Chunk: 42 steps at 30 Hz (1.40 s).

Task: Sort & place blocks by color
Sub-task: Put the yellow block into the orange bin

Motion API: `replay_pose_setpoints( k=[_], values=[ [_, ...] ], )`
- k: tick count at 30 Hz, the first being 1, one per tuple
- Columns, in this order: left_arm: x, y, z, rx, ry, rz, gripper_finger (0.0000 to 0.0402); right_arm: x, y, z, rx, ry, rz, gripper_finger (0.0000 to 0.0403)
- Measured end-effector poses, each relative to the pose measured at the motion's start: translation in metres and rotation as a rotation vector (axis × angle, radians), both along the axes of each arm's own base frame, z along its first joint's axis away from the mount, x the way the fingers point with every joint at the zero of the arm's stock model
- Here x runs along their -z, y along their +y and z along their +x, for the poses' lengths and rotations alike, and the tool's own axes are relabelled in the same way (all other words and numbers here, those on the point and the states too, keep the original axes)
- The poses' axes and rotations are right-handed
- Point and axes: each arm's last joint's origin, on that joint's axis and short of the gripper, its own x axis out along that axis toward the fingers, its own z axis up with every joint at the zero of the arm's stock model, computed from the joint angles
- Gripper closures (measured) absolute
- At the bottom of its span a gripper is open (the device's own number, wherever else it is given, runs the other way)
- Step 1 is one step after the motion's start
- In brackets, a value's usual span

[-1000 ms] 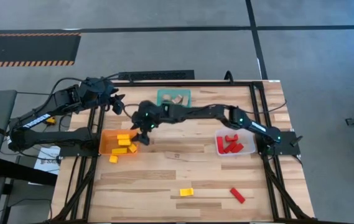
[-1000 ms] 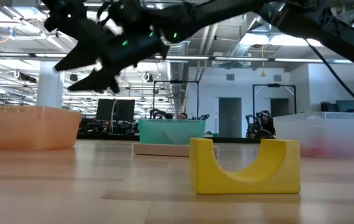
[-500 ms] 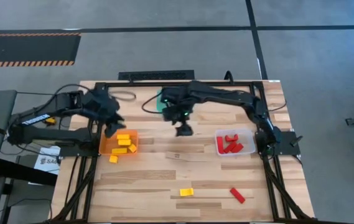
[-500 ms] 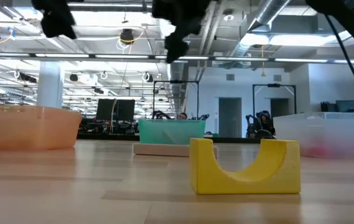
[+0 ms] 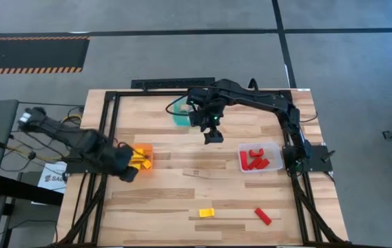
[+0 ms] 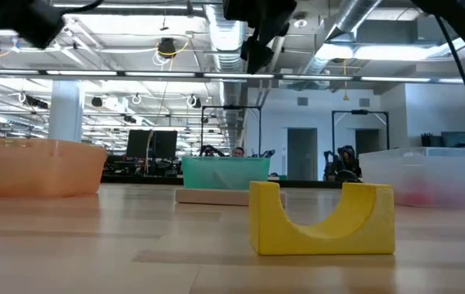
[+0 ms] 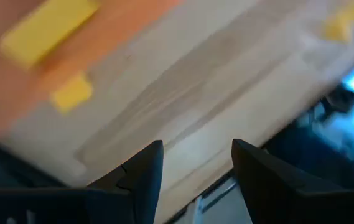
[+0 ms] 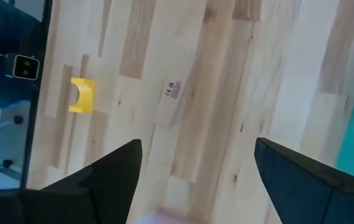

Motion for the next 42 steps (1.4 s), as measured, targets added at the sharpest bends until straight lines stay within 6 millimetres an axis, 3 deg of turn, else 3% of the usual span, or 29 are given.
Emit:
replay_pose_setpoints(
  k=[8, 12, 17, 22, 29, 37, 42],
  values=[
    [0.026, -0.034, -0.008, -0.357, 0.221, 0.042, 0.0222, 0.019, -0.008, 0.001, -0.019, 0.026, -0.001, 0.0073],
    [0.047, -0.045, -0.012, -0.396, 0.336, 0.097, 0.0211, 0.029, -0.011, 0.002, -0.024, 0.037, 0.000, 0.0073],
    [0.071, -0.046, -0.013, -0.460, 0.390, 0.171, 0.0181, 0.032, -0.012, 0.004, -0.037, 0.014, -0.008, 0.0073],
    [0.083, -0.044, -0.008, -0.475, 0.304, 0.219, 0.0138, 0.032, -0.012, 0.006, -0.038, -0.006, -0.013, 0.0073],
    [0.103, -0.039, -0.012, -0.512, 0.356, 0.328, 0.0095, 0.032, -0.015, 0.006, -0.029, -0.005, -0.012, 0.0073],
    [0.121, -0.041, -0.001, -0.527, 0.366, 0.417, 0.0100, 0.032, -0.015, 0.006, -0.021, -0.003, -0.009, 0.0073],
    [0.126, -0.044, 0.002, -0.542, 0.360, 0.430, 0.0158, 0.032, -0.015, 0.006, -0.010, 0.000, -0.006, 0.0073]
  ],
)
